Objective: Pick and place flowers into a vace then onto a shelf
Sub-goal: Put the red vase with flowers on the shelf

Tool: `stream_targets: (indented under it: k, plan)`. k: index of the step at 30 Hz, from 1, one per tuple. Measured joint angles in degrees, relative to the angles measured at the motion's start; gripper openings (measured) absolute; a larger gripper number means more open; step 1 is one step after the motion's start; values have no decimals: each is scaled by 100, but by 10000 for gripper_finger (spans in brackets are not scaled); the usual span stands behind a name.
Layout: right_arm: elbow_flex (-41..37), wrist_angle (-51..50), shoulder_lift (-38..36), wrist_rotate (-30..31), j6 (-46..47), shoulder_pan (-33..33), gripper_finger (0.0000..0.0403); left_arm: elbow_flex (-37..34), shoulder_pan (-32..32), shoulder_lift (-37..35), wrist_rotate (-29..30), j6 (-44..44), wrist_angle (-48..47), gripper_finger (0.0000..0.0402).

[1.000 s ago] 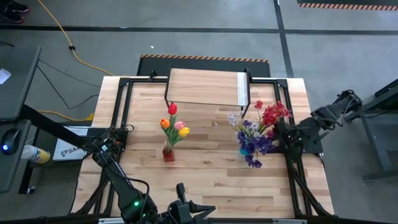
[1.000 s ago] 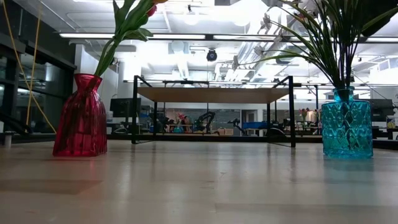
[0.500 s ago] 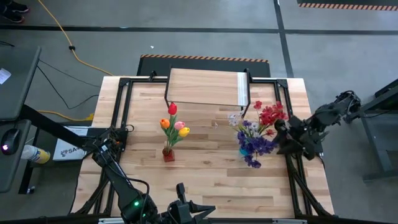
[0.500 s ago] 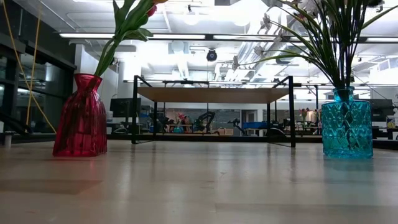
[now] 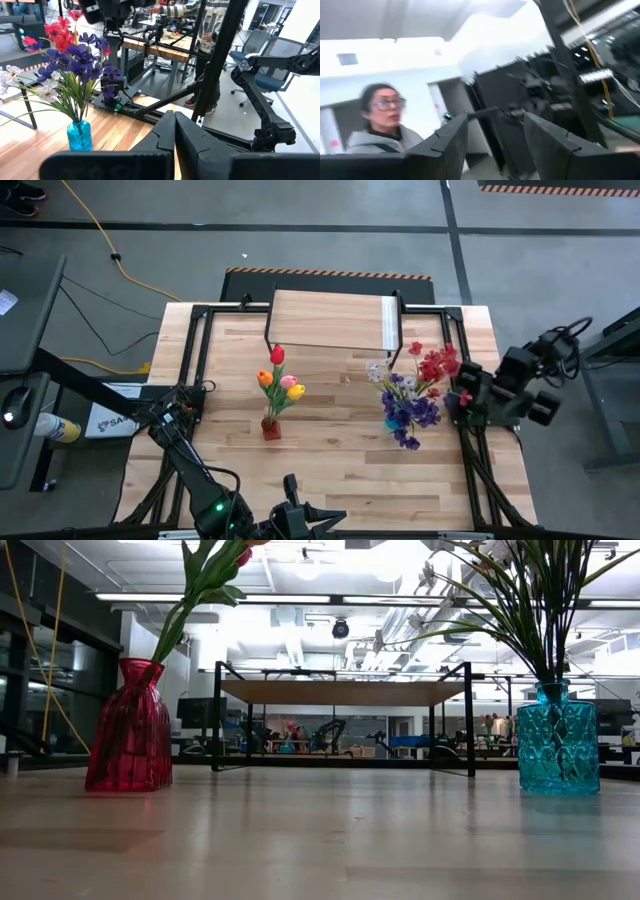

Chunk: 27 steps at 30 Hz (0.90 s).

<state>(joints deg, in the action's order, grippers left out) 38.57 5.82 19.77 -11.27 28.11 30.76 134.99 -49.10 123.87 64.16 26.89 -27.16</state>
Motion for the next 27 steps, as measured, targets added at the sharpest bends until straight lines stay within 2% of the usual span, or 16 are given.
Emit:
stream_targets:
  k: [8,14,17,22,27]
  plan:
    - [0,1123,0,-429,34,2,176,-1,0,0,0,98,2,46]
    - [0,2012,0,-616,36,2,177,1,-1,0,-195,958,-76,46]
    - [0,2151,0,-620,10,2,173,1,-3,0,-805,1720,-343,46]
    - [0,2182,0,-608,-4,2,168,-106,-5,0,-1856,3745,-1184,46]
    - [0,2189,2,-602,-184,2,169,-398,-19,2,-2901,5315,-2258,46]
